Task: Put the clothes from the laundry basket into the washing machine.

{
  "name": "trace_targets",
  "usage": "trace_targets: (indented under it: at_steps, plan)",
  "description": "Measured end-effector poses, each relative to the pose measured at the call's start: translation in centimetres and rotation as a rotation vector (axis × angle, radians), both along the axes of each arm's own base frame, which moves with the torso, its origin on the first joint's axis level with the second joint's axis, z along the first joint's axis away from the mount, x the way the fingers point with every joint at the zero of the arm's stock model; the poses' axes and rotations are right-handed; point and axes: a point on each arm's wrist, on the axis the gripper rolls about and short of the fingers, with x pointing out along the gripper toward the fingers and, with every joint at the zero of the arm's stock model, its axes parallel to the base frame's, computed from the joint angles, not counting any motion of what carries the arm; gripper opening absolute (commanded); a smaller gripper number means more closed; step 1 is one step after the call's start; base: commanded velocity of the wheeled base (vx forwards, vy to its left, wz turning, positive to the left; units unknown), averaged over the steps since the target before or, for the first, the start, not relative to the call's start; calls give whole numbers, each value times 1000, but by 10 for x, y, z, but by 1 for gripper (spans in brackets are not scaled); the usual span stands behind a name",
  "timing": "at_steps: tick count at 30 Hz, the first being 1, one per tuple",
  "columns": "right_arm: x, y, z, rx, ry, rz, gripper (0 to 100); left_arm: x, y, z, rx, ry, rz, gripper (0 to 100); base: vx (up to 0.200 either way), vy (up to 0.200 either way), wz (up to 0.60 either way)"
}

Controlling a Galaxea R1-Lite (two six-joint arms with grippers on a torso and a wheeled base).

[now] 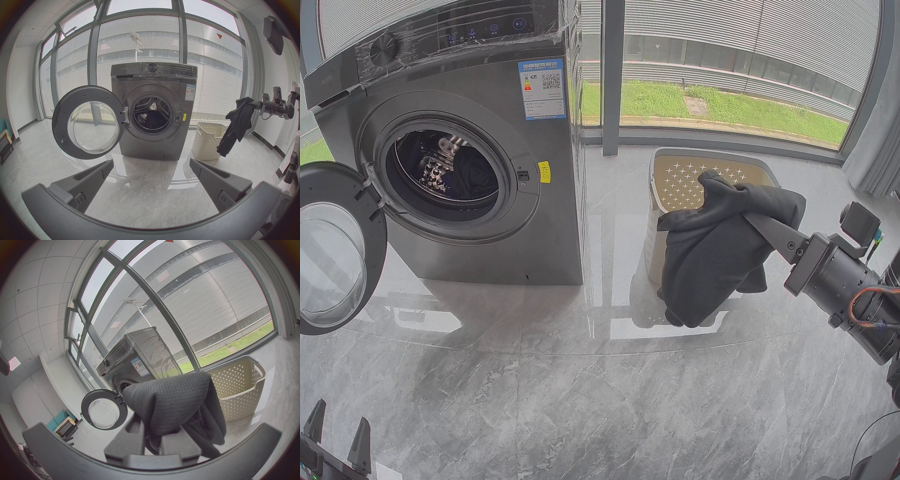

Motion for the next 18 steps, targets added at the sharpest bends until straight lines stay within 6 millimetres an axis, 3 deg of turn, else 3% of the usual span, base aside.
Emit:
trace_targets:
  at_steps: [16,18]
  plan:
    - [-2,3,-2,0,1,21,0,0,-1,-3,33,24,-32,100,-188,200,0]
    - [-2,4,-3,-1,2,22,0,0,-1,-3,33,24,-32,100,0,200,0]
